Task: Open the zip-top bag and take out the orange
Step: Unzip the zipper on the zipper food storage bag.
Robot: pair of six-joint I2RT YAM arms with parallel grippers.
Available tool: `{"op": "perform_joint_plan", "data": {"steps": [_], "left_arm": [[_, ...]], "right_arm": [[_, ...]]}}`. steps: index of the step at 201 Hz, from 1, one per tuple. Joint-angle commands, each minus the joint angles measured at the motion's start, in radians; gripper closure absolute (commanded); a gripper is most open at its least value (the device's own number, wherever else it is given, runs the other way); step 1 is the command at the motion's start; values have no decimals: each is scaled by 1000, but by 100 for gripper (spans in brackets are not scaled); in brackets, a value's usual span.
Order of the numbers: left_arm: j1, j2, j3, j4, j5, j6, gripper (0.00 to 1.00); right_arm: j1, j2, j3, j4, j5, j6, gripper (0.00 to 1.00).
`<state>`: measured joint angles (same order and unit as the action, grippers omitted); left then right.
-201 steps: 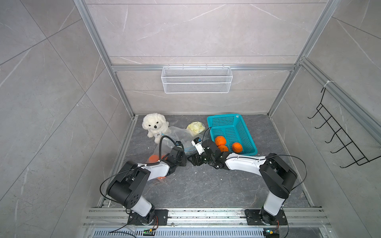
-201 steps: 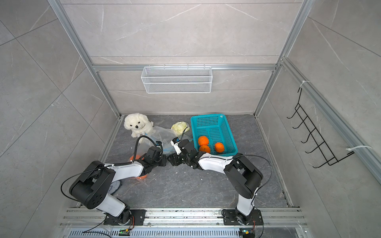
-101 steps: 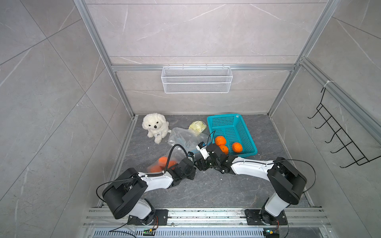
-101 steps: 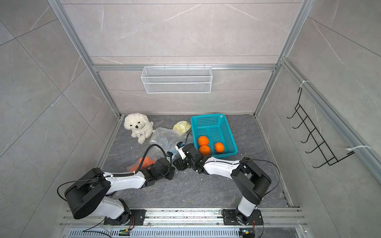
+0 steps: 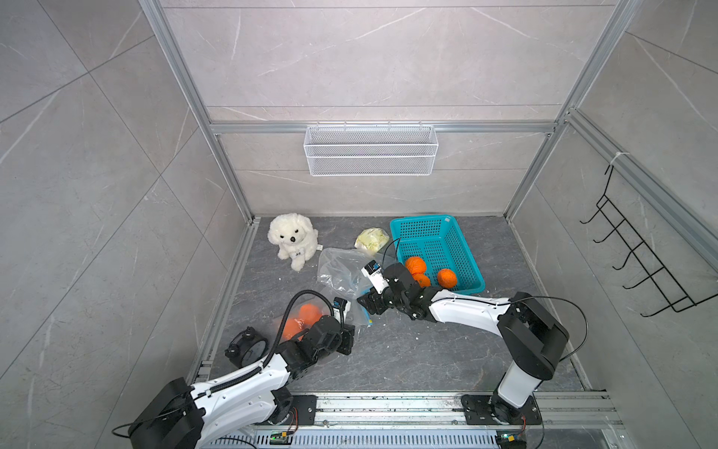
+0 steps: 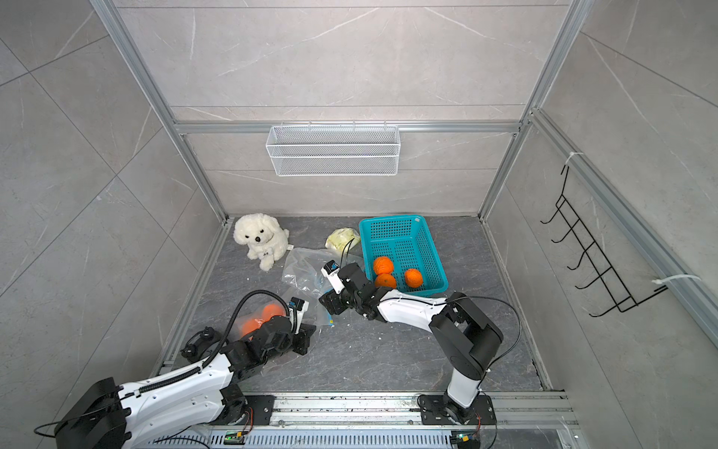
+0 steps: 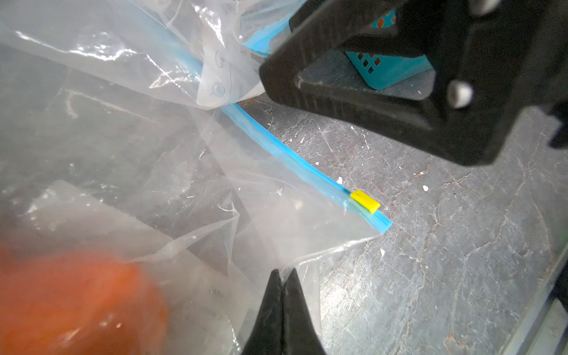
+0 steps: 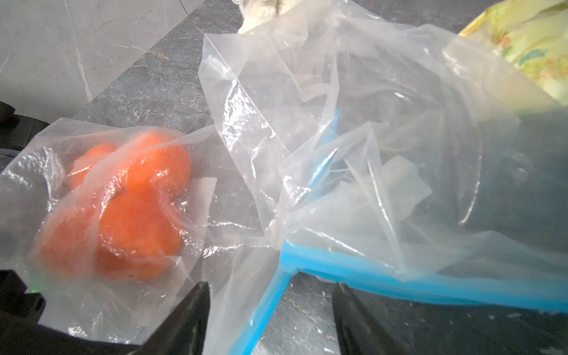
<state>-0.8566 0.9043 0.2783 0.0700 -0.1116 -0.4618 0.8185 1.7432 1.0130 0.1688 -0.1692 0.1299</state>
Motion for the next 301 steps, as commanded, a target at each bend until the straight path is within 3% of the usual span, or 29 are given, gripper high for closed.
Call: {"op": "perform_joint_plan", "data": {"steps": [1,16,32,36,44,57,64,86,117,133,154,166,183,214,252,301], "left_arm": [[5,-92,-11,-39,23,-26,100],[5,-166,-24,-66,27,-35,100],[5,-231,-42,-75,48,-52,100],[5,-243,-45,-76,52,-54,100],[6,-265,-45,-93,58,-55,100],[6,-291,-41,-114,60,-55,100],[6,-303,-41,-117,71,-56,100],[6,-349,-55,-117,97,-69,100],[7,-455,-35,-237,9,-98,100],[7,-497,-33,-254,10,-107,100],[7,-511,-23,-269,10,-108,100],[7,-504,-19,-265,8,-111,100],[7,-493,-11,-256,16,-121,100],[6,-521,9,-275,23,-132,100],[7,-564,8,-297,24,-149,100],[7,-558,11,-282,65,-149,100]], "right_arm": [[-1,-51,-62,170,-3,-141,30],[-2,-119,-143,319,-23,-234,28],[-1,-169,-303,688,-51,-321,25],[-1,-165,-340,792,-52,-339,21],[0,-139,-401,996,-50,-367,2],[-2,-43,-481,1270,-89,-478,0],[1,-31,-486,1253,-180,-587,0],[-3,-16,-519,1266,-287,-592,0],[-4,-120,-576,1177,-290,-581,0],[-5,-230,-541,916,-232,-577,0],[-4,-369,-366,331,-121,-534,0],[-4,-402,-324,202,-101,-545,0],[-4,-435,-357,208,-186,-616,1],[2,-407,-350,137,-353,-704,26],[34,-288,-268,71,-372,-735,38],[69,-178,-240,274,-326,-697,51]]}}
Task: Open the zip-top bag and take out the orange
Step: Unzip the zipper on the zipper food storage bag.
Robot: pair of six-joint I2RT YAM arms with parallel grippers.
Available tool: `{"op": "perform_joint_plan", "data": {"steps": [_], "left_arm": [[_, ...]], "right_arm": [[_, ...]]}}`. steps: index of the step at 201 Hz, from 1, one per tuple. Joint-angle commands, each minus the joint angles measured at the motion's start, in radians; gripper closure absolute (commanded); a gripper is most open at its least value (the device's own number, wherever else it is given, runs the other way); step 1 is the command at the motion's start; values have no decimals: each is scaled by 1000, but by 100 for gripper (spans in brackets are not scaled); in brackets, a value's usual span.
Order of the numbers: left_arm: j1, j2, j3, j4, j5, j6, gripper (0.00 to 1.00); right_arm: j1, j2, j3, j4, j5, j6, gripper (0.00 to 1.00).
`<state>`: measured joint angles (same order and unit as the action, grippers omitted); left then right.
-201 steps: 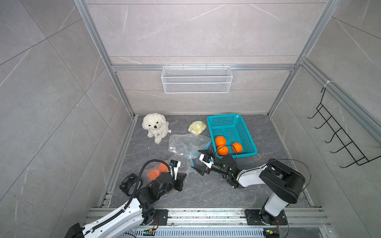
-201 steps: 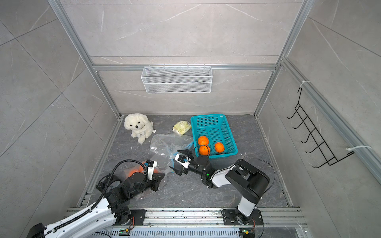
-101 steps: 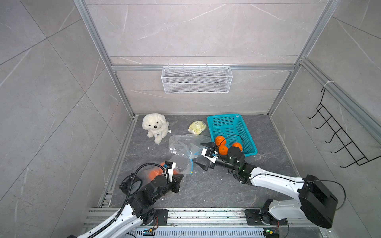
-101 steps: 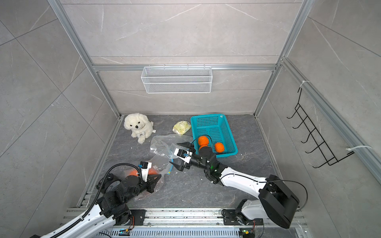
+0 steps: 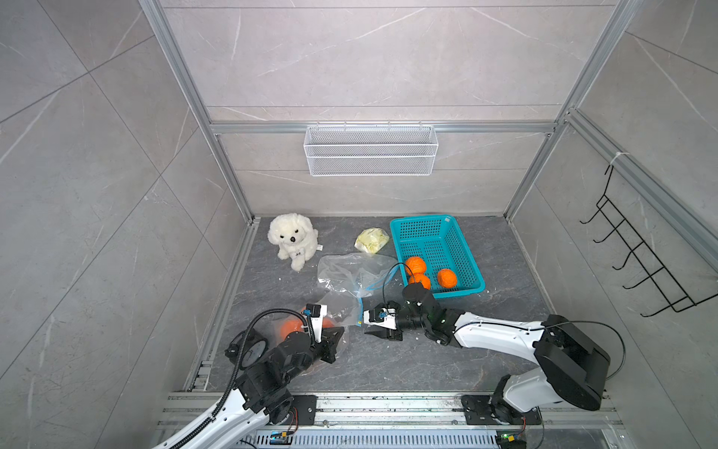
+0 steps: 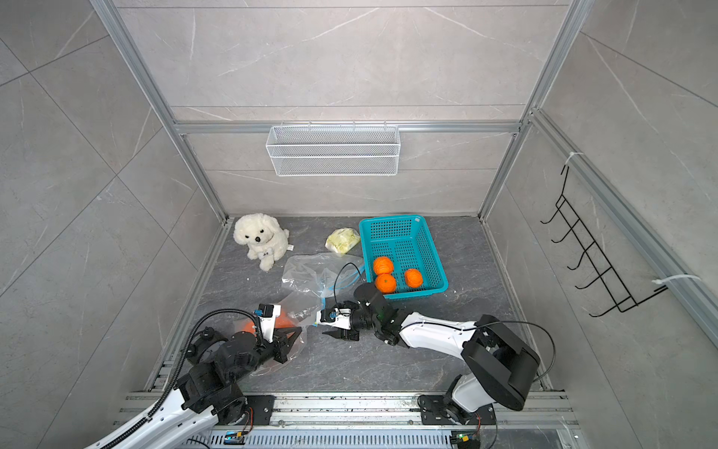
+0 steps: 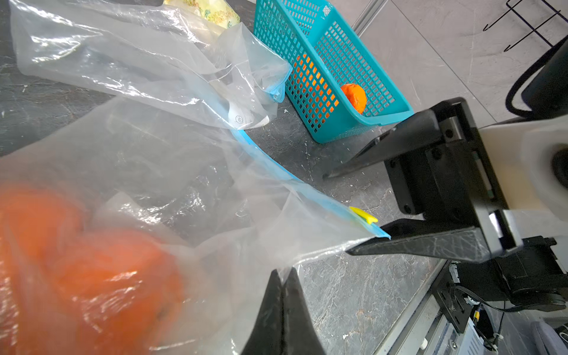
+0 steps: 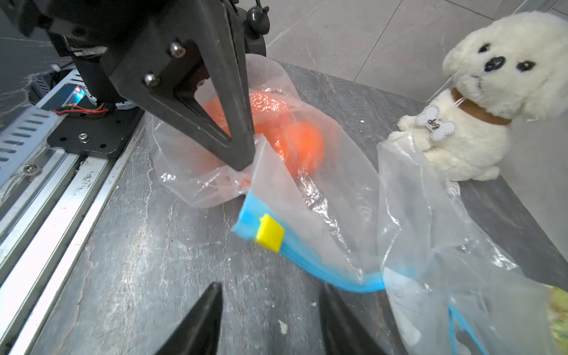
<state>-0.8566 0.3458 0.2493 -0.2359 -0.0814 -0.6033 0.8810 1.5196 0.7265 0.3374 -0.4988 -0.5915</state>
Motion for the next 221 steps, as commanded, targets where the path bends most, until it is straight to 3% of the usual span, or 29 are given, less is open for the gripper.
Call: {"op": "perform_joint_plan", "data": {"steps": [1,23,40,47,78,100,110,124,137,141,147,168,195,221], "left_arm": [[6,2,39,24,35,-7,100],[6,-10,32,21,40,-13,100],[6,-26,32,6,35,-13,100],[7,-34,34,-8,27,-13,100],[6,-92,25,-60,-13,-30,100],[6,-99,43,-90,-46,0,100],[6,-88,59,-89,-48,27,82],[7,-71,79,-61,-31,76,50],[6,-55,108,-30,0,112,33],[6,-50,115,-13,14,128,22],[6,-38,125,18,26,153,18],[7,83,180,65,50,240,18],[5,271,219,134,122,306,34],[5,307,199,183,132,329,41]], "right_arm": [[7,49,48,109,6,27,50],[7,110,96,87,7,24,57],[6,142,131,38,14,12,82],[5,143,135,19,27,9,88],[3,92,90,-1,49,-8,100],[5,70,133,-84,1,34,100],[9,68,158,-137,-3,47,100],[14,70,193,-210,11,56,100],[16,72,216,-264,28,61,100],[15,71,219,-276,32,61,100],[16,67,220,-285,33,67,100],[16,41,206,-277,1,89,100],[16,14,208,-321,-12,95,100],[14,-8,206,-351,-22,97,100]]}}
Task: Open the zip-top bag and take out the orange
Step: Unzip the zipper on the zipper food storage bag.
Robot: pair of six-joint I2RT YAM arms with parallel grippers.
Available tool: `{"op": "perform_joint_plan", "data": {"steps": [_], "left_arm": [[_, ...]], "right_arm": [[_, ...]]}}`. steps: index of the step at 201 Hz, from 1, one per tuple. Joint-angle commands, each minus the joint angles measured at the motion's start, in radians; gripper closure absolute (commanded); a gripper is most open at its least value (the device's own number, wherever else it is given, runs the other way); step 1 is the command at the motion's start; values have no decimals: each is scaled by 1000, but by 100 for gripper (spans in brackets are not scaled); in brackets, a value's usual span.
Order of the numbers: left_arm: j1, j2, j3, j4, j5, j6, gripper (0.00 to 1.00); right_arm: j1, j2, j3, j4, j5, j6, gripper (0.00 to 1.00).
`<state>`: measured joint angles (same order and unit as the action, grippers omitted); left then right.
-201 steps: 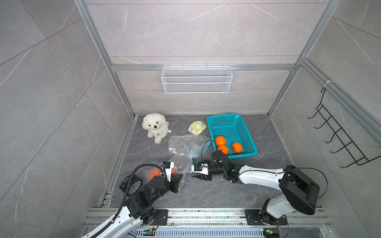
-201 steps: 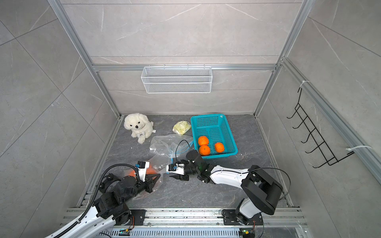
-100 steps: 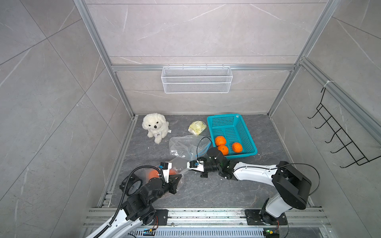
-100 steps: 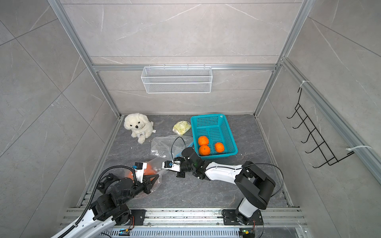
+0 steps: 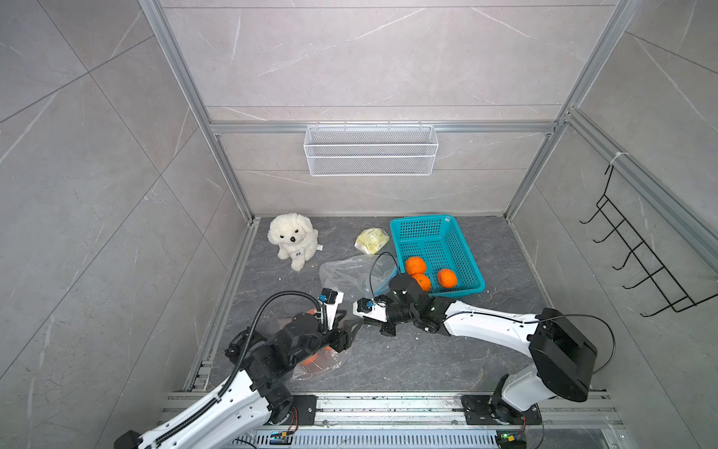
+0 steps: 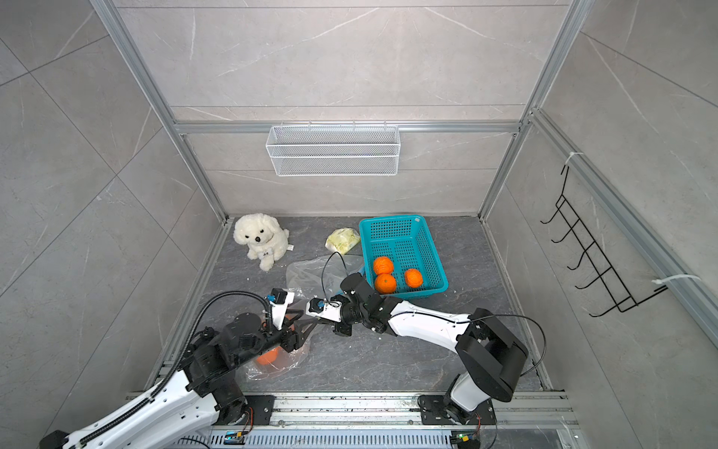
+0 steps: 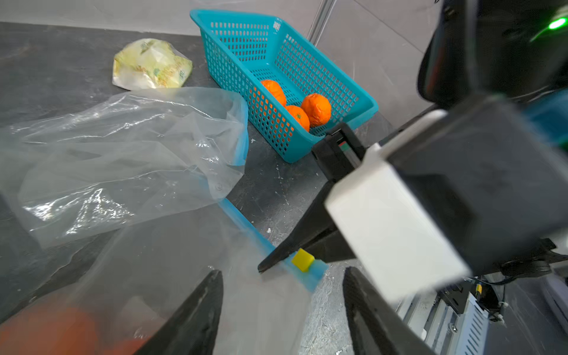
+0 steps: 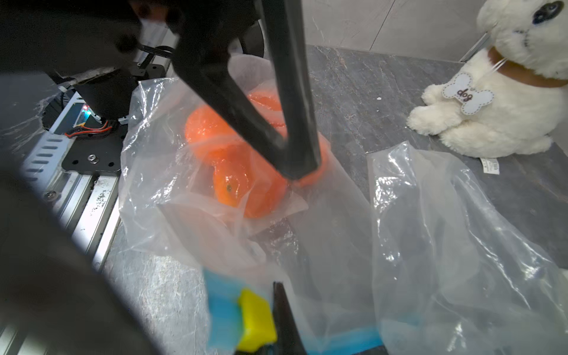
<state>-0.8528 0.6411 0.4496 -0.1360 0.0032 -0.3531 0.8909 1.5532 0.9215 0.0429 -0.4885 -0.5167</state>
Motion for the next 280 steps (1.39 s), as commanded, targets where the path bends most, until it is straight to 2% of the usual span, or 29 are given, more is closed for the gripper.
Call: {"op": "perform_joint_plan", "data": {"steps": [1,26,47,68,88,112,130,143,150,165,196,217,233,247,280], "left_arm": [[1,10,-2,86,47,78,41],[2,-38,-48,116,57,86,43],[3,-51,-68,124,34,94,56],[2,-24,-70,151,97,98,61],[1,-9,-66,151,102,100,67],[2,-28,-86,163,119,85,65],[2,-26,-97,169,91,82,73],[3,-11,-87,173,100,85,88],[3,-1,-82,174,107,88,93],[2,9,-74,175,109,89,100],[3,-4,-75,169,86,63,100],[2,-15,-79,168,103,54,100],[3,-21,-84,174,122,45,100],[2,-30,-85,179,126,41,100],[2,-46,-84,161,111,41,100]], "right_arm": [[5,-42,10,-57,-33,23,100],[-1,-54,11,-73,-54,25,100],[-3,-62,14,-80,-79,31,100],[-3,-70,16,-78,-92,35,100],[-4,-75,20,-90,-101,34,100],[-22,-86,16,-97,-108,39,100],[-30,-91,14,-93,-114,43,100],[-30,-89,14,-93,-118,44,100],[-29,-87,13,-89,-123,45,100],[-30,-84,17,-81,-120,54,91],[-29,-127,-50,73,-41,79,66],[-27,-180,-125,235,-10,114,59],[-22,-196,-160,319,-15,121,58],[-16,-190,-153,310,-29,116,60],[-12,-186,-156,318,-51,119,75]]}}
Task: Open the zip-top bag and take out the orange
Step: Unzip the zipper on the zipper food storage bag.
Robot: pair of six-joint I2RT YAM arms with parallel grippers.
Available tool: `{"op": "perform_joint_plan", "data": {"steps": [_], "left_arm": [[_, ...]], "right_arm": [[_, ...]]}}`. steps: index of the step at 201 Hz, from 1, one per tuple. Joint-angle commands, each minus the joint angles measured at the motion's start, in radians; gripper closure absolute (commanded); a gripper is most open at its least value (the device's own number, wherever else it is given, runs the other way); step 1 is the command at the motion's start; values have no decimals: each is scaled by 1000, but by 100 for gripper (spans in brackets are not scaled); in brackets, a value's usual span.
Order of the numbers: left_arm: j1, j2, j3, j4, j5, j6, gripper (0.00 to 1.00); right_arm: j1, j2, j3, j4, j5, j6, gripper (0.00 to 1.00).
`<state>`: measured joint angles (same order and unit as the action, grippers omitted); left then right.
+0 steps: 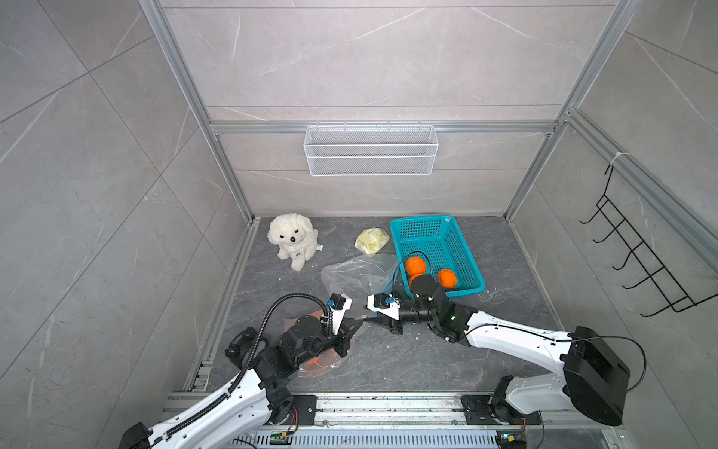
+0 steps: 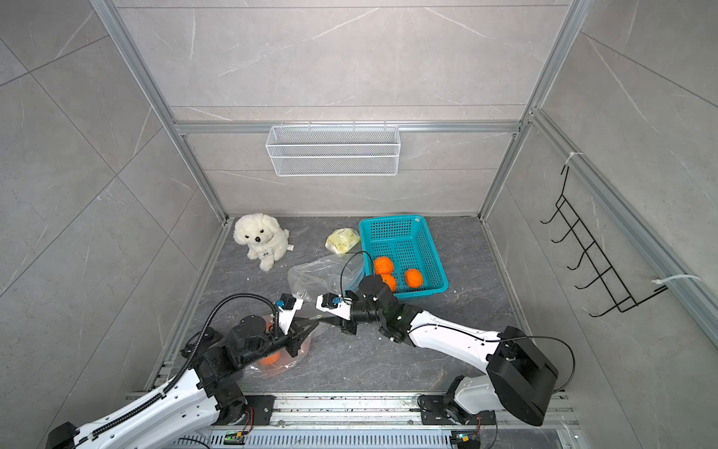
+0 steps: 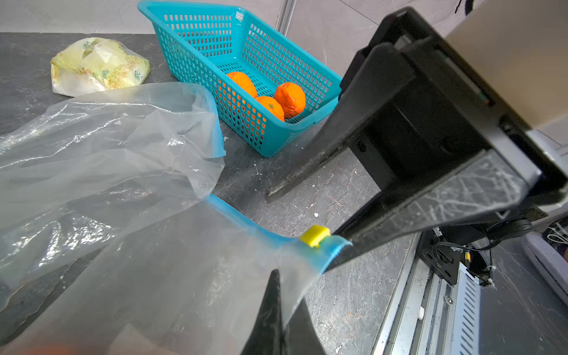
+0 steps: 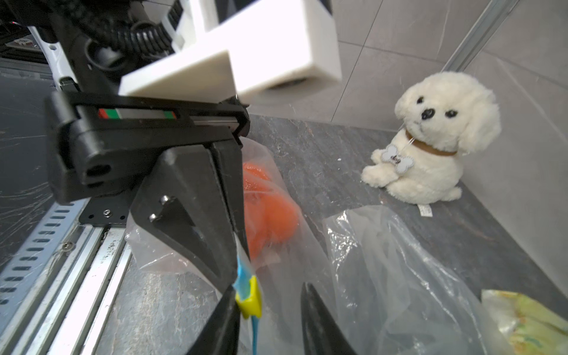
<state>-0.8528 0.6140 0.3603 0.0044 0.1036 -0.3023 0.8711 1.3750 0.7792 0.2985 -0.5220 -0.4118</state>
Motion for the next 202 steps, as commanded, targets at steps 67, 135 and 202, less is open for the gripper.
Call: {"op": "perform_joint_plan", "data": {"steps": [67,135,202], "left_arm": [[3,-34,10,19,-26,-14,87],[2,83,51,54,11,19,94],[3,-92,60,-20,-1,-10,100]], "right_arm": [[8,-18,0,-18,-44,10,97],[11,-19,-6,-27,-53,18,100],[12,-9,-69,-15,111,-12,100]]}}
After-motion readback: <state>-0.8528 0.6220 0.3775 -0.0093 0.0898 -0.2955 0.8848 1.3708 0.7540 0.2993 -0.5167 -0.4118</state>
